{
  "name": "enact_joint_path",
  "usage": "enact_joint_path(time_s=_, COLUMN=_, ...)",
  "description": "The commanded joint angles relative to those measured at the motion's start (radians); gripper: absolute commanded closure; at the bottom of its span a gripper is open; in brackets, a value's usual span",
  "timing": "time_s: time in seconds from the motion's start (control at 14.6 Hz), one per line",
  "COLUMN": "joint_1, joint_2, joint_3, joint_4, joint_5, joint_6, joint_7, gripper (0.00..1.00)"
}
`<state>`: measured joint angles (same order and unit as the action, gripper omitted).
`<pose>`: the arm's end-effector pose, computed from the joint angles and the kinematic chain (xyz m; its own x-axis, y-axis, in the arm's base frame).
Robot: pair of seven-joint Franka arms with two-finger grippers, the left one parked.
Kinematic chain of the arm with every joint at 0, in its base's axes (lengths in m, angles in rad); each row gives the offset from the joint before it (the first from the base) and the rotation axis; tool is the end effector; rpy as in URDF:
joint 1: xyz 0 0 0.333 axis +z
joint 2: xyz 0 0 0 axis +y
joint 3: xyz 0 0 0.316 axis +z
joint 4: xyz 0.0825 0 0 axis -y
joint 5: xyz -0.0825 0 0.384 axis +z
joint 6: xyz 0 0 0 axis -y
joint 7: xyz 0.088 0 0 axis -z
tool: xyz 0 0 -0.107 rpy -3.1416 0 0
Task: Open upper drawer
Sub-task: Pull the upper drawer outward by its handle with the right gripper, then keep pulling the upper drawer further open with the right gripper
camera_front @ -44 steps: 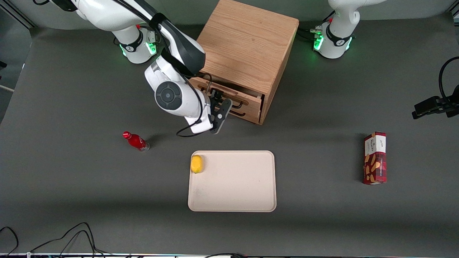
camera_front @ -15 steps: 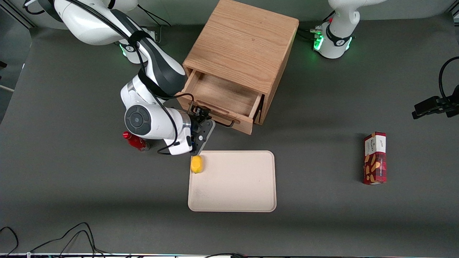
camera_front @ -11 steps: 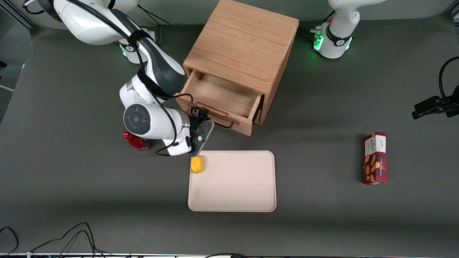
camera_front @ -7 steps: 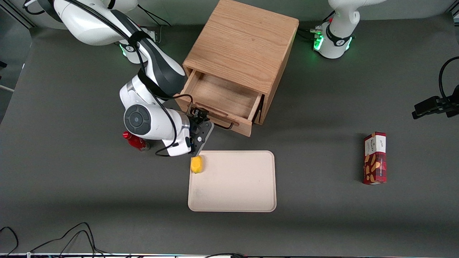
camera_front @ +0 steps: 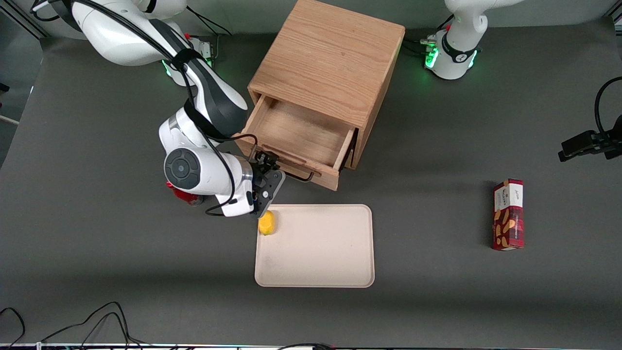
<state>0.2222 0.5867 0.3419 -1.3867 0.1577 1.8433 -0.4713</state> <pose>0.6107 0.3463 0.3799 0.5955 0.8019 0.0487 0.7642 -0.5468 -0.3420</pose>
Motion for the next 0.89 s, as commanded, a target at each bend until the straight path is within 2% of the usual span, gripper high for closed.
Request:
enact_joint_path(time_s=0.0, joint_1=-0.004, joint_2=0.039, joint_3=-0.003, joint_4=0.066, joint_5=-0.014, joint_6=-0.015, joint_7=-0.017, gripper=0.0)
enact_joint_path(time_s=0.82, joint_1=-0.014, joint_2=0.081, joint_3=-0.018, joint_4=0.138, joint_5=-0.015, joint_6=-0.013, joint_7=-0.018, gripper=0.0)
